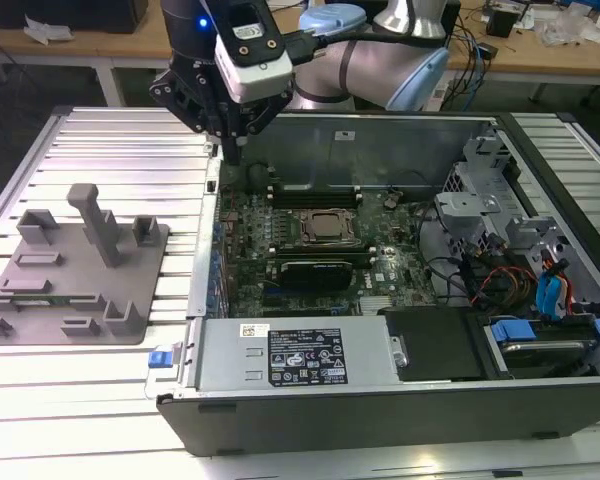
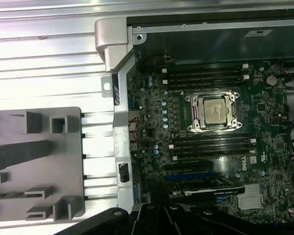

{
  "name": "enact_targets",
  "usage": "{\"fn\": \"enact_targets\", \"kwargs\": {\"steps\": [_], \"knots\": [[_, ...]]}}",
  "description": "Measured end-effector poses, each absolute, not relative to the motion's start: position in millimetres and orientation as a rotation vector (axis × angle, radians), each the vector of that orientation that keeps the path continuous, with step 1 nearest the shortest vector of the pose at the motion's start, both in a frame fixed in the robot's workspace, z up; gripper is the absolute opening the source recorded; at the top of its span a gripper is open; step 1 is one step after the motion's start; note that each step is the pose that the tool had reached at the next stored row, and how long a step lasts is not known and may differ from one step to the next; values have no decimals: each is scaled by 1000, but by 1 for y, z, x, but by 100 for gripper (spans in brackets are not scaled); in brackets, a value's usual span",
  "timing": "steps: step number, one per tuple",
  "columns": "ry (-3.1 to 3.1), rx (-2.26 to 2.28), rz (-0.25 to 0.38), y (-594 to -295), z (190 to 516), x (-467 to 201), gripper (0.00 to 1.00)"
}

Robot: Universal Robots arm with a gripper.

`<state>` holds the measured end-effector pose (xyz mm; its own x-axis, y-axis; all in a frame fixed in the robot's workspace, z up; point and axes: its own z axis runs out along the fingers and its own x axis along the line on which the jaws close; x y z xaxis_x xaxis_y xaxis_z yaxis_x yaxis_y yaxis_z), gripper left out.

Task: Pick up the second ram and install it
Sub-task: 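Reach for the second ram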

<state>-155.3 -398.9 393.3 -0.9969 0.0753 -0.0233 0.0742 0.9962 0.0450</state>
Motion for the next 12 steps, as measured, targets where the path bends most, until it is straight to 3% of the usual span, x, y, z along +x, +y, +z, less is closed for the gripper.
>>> {"fn": "enact_targets", "kwargs": {"steps": [12], "knots": [[3113,116,69,-399,393,-185,8]]}}
